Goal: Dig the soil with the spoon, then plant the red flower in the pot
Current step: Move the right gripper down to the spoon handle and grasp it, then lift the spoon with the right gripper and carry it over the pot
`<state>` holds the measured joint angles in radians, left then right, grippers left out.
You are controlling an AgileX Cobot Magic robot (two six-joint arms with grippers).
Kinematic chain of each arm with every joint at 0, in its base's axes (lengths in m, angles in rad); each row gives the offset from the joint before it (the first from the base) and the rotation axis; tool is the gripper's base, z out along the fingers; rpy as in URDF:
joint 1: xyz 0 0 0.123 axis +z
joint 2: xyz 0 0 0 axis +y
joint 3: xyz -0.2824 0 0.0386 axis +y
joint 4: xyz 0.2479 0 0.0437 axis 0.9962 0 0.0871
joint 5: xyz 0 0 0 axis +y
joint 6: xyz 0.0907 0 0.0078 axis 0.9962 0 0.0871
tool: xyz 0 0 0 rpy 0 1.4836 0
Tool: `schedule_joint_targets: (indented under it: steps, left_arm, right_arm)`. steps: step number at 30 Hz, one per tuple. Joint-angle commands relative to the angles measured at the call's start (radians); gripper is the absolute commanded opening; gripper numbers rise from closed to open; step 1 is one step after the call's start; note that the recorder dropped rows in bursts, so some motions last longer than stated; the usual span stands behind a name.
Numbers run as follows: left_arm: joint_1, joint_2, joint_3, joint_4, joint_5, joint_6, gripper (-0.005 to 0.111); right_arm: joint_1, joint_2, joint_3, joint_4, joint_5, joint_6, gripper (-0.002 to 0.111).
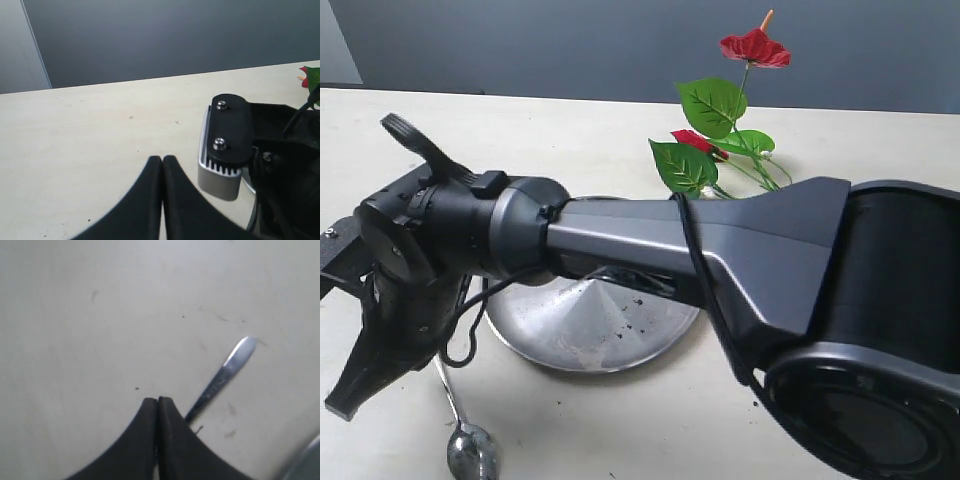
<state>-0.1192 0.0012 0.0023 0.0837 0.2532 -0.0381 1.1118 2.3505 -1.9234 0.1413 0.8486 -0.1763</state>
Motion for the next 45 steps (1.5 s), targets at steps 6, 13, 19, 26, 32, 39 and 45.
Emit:
schedule_joint_targets:
  steps: [6,13,19,26,32,39,45]
  left_arm:
    - [-0.005,-0.001,-0.002,0.001,-0.014,-0.004,0.001]
    - [-0.005,-0.001,-0.002,0.001,-0.014,-0.004,0.001]
    - [-0.005,-0.001,-0.002,0.001,-0.014,-0.004,0.001]
    - [-0.005,-0.001,-0.002,0.001,-0.014,-0.004,0.001]
    - [-0.005,-0.001,-0.002,0.001,-0.014,-0.004,0.001]
    - [-0.005,-0.001,-0.002,0.001,-0.014,-0.004,0.001]
    - [-0.005,-0.001,-0.002,0.001,-0.014,-0.004,0.001]
  right_arm:
    - [-0.041,-0.003,0.003,0.0,0.002,-0.002,0.046]
    - [-0.041,-0.002,0.003,0.0,-0.036,-0.002,0.042]
    - [-0.041,0.019,0.003,0.009,-0.036,-0.002,0.042]
    - [-0.041,0.067,0.003,0.028,-0.003,-0.002,0.042]
    - [-0.041,0.081,0.003,0.028,0.01,-0.002,0.042]
    - [-0.025,0.087,0.003,0.043,0.019,-0.005,0.005]
    - [-0.023,0.085,0.003,0.078,0.013,-0.005,-0.001]
